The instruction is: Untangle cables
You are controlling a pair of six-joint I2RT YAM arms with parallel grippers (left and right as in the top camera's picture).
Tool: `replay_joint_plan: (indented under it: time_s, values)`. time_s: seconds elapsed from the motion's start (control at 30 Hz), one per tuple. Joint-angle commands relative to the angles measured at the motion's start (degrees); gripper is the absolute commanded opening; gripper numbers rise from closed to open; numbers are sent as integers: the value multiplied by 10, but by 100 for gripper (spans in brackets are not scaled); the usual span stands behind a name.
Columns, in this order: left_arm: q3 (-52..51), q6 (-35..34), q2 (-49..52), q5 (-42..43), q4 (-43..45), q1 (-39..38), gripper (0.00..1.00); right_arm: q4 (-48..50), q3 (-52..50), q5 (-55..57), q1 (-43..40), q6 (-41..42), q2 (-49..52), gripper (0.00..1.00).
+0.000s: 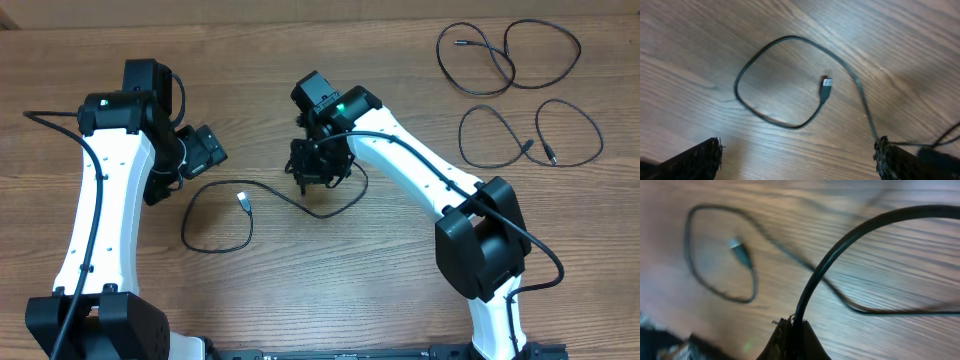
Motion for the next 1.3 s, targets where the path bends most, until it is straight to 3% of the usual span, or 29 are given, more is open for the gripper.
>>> replay_joint_plan:
  time_s: [0.0,0.37,0.77,1.27]
  values:
    - [5,21,6,-19,-6,0,100,-14,15,76,-25,64,-15,4]
    - [5,32,9,-17,-11,0,100,-101,15,157,-141,108,-56,4]
    - [5,31,9,-17,-4,0,99,-162,15,236,-252,64,-178,4]
    - [5,31,9,-17,-1,0,99,-188,10,130,-224,-9,-193,4]
